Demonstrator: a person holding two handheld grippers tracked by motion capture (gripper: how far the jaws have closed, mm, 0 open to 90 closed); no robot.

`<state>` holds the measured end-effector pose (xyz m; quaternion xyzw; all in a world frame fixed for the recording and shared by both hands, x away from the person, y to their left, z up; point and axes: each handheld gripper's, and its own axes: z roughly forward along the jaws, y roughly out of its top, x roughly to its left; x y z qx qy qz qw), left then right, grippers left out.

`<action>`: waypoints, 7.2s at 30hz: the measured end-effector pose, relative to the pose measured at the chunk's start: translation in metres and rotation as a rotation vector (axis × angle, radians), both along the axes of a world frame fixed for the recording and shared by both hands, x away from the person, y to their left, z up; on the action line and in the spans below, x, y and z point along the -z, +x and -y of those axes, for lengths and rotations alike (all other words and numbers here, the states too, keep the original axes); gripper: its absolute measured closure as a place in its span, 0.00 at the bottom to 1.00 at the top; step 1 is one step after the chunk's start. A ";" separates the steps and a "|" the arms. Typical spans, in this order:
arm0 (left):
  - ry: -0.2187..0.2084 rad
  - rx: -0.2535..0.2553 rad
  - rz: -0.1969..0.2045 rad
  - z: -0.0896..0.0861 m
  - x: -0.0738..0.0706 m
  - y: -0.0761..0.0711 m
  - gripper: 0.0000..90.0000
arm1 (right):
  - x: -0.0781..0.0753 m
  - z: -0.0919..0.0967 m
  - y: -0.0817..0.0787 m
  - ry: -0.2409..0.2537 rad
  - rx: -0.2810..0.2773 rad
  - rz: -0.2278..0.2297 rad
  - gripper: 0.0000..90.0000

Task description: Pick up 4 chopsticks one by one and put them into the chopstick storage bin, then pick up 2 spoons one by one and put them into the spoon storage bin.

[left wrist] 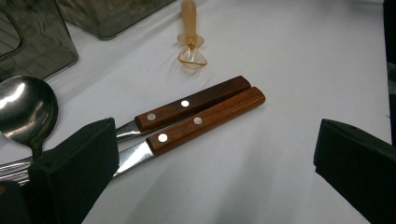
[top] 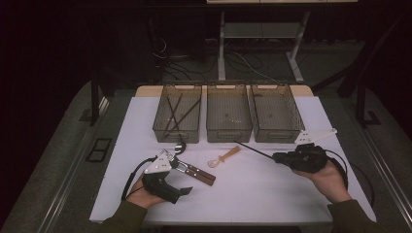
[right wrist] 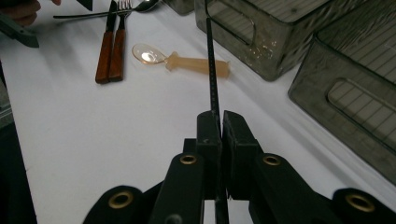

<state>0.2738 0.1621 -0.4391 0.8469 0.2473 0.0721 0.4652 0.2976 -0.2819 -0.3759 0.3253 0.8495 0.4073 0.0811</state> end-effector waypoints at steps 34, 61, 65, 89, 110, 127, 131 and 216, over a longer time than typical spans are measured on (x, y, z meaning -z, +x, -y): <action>0.002 0.006 -0.001 0.000 0.000 0.000 0.00 | -0.023 -0.066 0.034 0.033 -0.044 0.065 0.96; -0.011 0.003 -0.009 0.001 0.000 -0.002 0.00 | -0.038 -0.134 0.093 0.029 0.026 0.055 0.96; -0.013 0.004 -0.009 0.002 0.000 -0.002 0.00 | -0.040 -0.144 0.103 0.024 0.038 0.056 0.96; -0.032 0.019 -0.004 0.002 -0.002 -0.002 0.00 | -0.033 -0.228 0.160 -0.025 0.097 0.039 0.95; -0.039 0.042 -0.006 0.001 -0.003 0.000 0.00 | -0.009 -0.287 0.192 -0.073 0.154 0.004 0.95; -0.034 0.042 0.002 0.000 -0.004 0.000 0.00 | -0.016 -0.273 0.186 -0.030 0.121 -0.014 0.61; -0.042 0.031 -0.004 0.001 -0.003 0.001 0.00 | -0.019 -0.263 0.177 -0.012 0.102 0.001 0.54; 0.029 -0.110 -0.005 -0.013 -0.016 0.008 0.23 | 0.066 0.005 -0.045 0.039 0.179 0.125 0.15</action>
